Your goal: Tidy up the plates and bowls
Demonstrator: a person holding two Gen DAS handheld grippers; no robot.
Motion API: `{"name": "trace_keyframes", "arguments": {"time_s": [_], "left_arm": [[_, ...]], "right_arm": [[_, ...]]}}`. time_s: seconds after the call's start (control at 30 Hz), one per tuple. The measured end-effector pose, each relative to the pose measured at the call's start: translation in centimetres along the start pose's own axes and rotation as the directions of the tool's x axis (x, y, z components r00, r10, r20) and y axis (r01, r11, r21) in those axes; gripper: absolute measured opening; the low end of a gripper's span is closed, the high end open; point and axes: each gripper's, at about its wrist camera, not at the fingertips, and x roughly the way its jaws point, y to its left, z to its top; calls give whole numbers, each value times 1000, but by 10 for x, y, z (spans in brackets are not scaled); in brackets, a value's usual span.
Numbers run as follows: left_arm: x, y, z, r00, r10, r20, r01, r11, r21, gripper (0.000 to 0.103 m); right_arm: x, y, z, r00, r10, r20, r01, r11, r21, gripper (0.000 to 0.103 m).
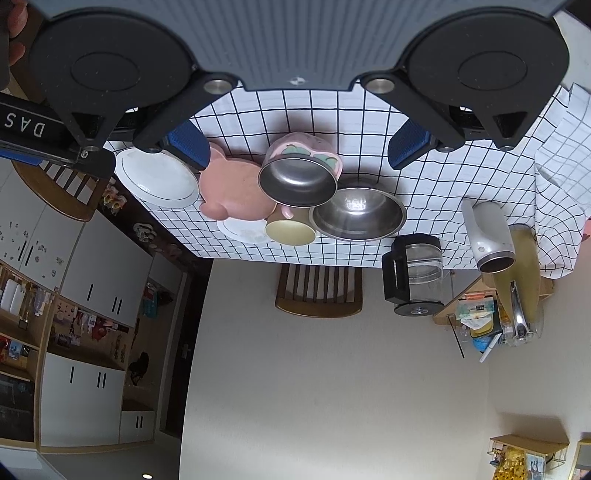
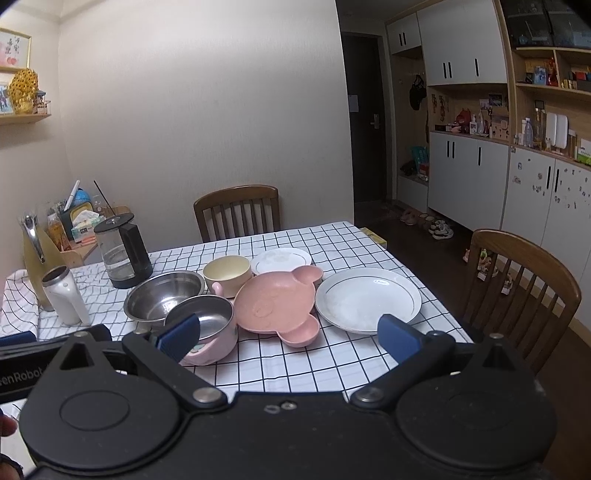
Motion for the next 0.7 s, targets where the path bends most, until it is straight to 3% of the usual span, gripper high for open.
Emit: {"name": "trace_keyframes", "arguments": {"time_s": [0.4,0.7], "left_arm": [[34,-32,11,1000,14,-4,-14,1000,7,103],[99,-89,26,998,34,-47,-33,999,35,103]], "right_arm": [[20,-19,13,999,30,22,-29,999,-45,103],[80,-72,36,999,34,-38,-36,998,-46,103]]}}
